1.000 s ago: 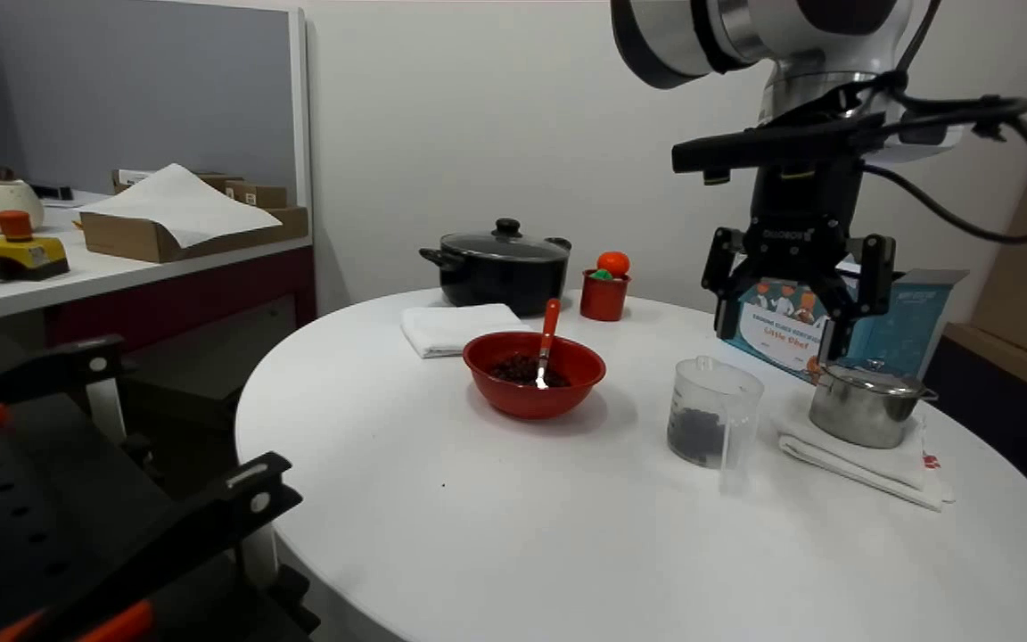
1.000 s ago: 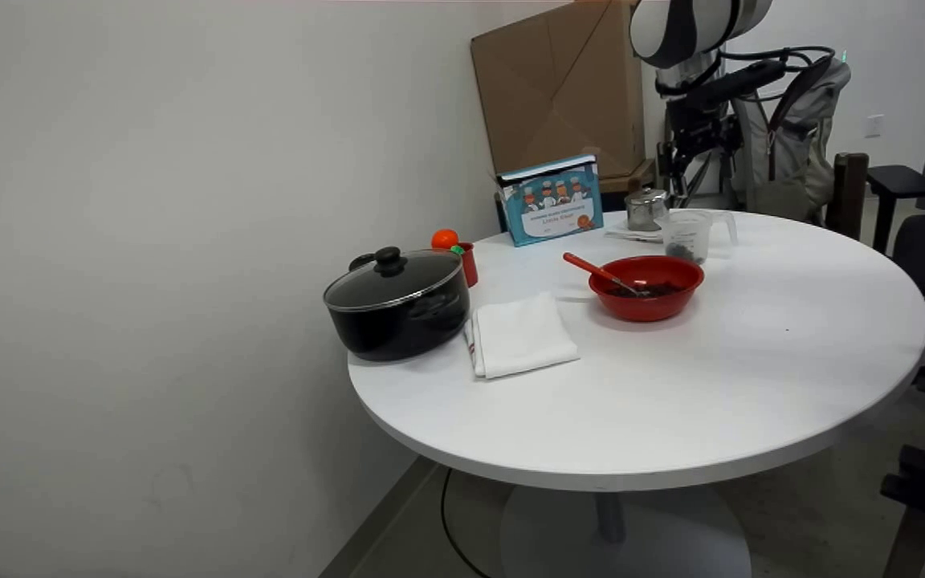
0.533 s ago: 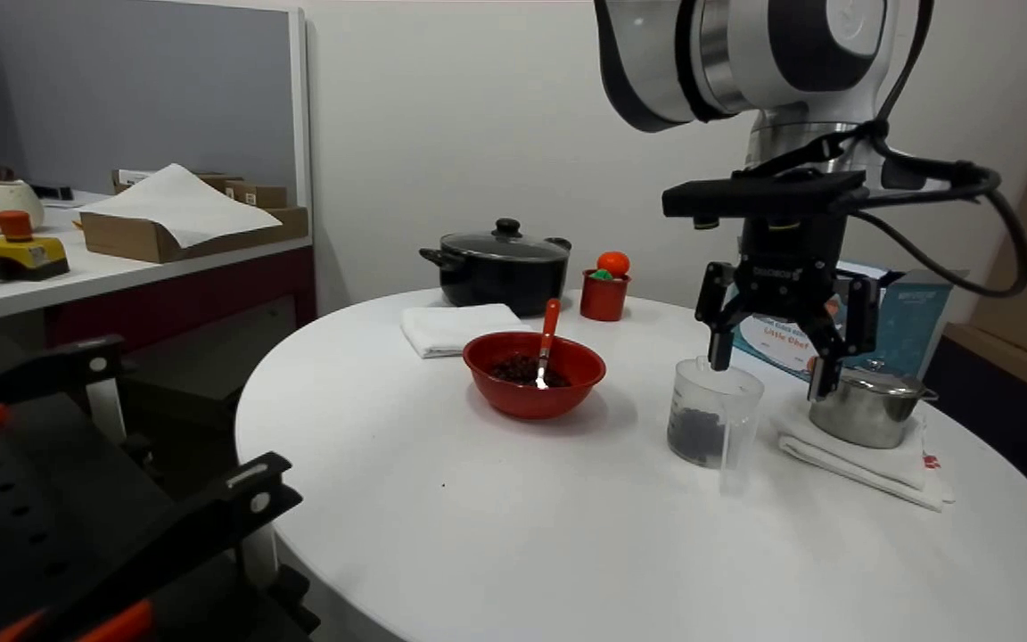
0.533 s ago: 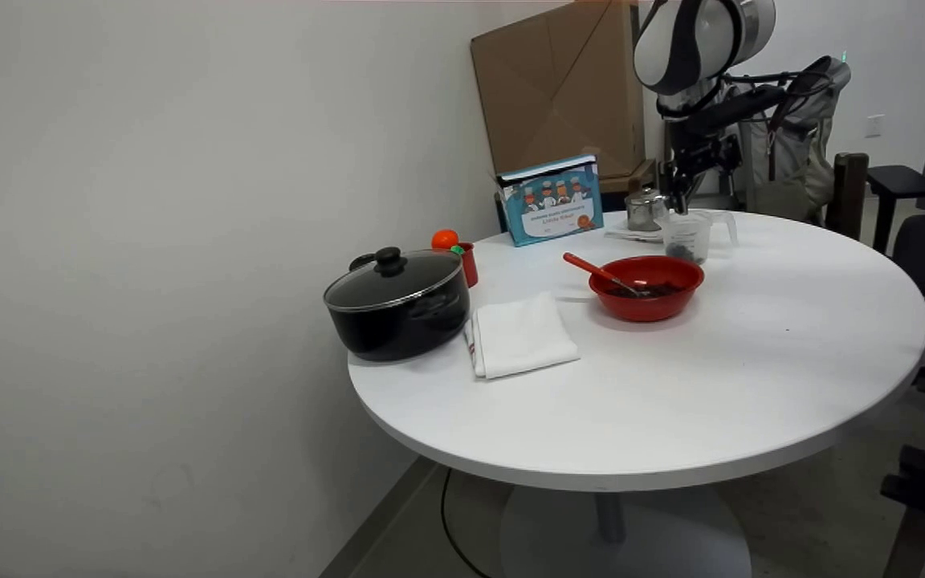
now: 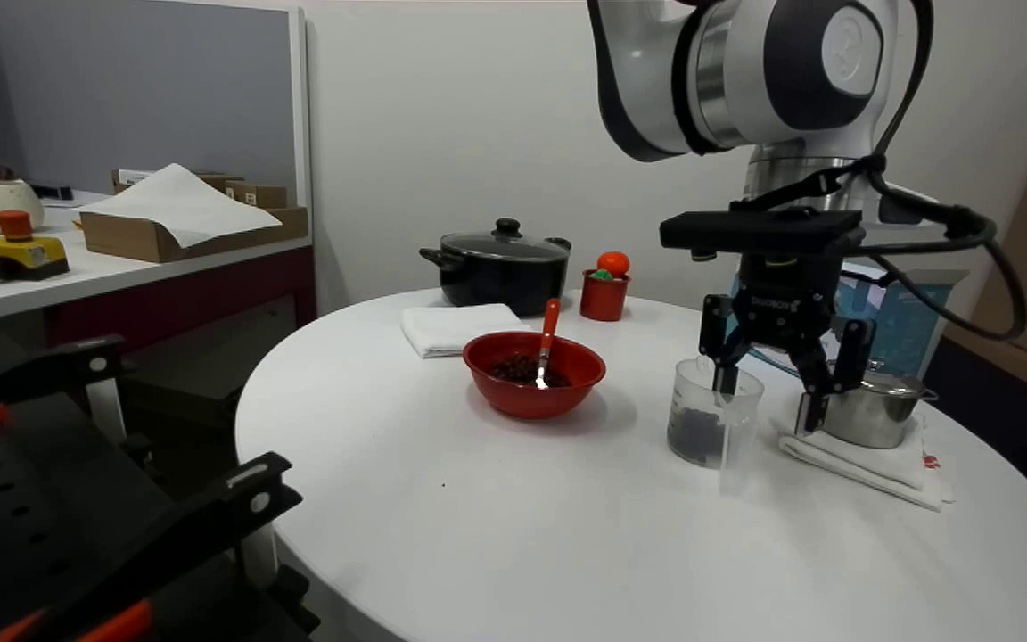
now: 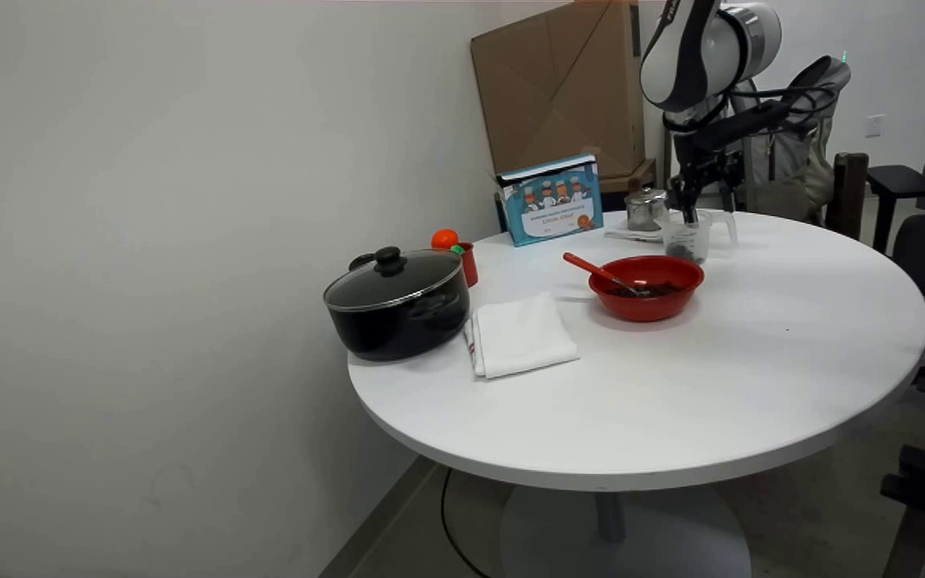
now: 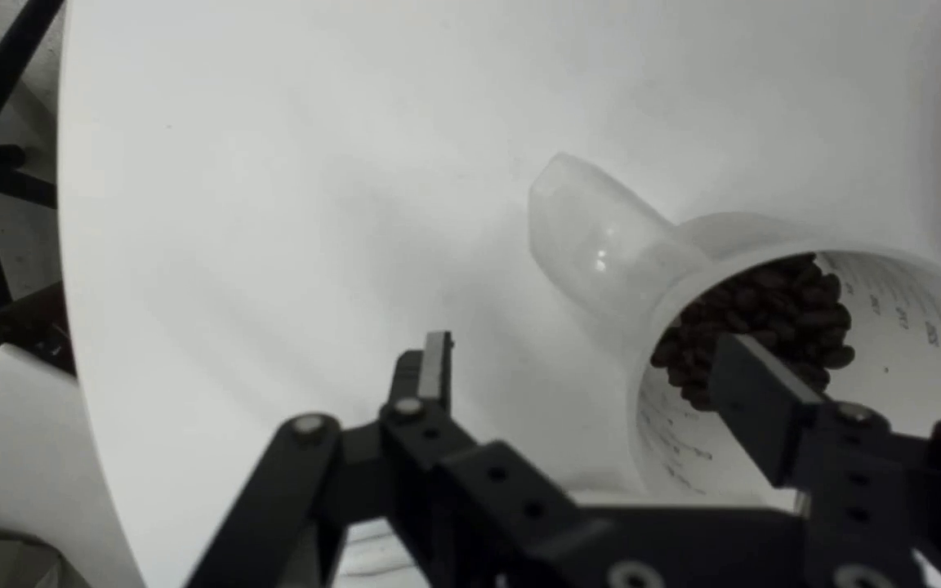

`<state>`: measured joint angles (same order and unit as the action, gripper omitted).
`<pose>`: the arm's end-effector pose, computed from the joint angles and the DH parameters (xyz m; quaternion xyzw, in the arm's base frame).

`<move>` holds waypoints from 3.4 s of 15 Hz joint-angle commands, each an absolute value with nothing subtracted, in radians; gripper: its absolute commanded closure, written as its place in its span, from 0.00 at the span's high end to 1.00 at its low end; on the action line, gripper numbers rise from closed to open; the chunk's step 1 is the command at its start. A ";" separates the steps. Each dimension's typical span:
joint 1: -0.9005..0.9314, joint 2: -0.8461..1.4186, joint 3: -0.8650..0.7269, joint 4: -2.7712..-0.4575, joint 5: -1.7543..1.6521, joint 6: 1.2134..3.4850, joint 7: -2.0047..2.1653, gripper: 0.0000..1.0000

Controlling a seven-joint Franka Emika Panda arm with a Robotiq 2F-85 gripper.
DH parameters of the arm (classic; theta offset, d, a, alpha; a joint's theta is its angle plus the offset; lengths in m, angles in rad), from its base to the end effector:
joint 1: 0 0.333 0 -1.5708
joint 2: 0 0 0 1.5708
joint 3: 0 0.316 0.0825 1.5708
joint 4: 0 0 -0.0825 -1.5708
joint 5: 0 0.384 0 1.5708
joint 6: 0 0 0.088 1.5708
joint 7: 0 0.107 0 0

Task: Move the colourless the container from the right to the left

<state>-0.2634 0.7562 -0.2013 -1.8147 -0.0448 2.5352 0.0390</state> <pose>0.5755 -0.2814 0.1260 0.9753 -0.2050 -0.0288 0.0772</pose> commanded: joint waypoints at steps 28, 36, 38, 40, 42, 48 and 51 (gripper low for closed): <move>-0.233 0.679 0.028 -1.317 -0.049 1.937 -0.588 0.06; -0.156 0.875 0.060 -0.950 -0.113 1.793 -0.914 0.06; -0.155 0.938 0.060 -0.870 -0.114 1.772 -1.022 0.06; -0.156 1.004 0.063 -0.791 -0.108 1.753 -1.136 0.06; -0.155 1.066 0.059 -0.715 -0.111 1.729 -1.248 0.06; -0.155 1.231 0.035 -0.526 -0.166 1.696 -1.566 0.06; -0.150 1.303 -0.023 -0.474 -0.193 1.830 -1.617 0.06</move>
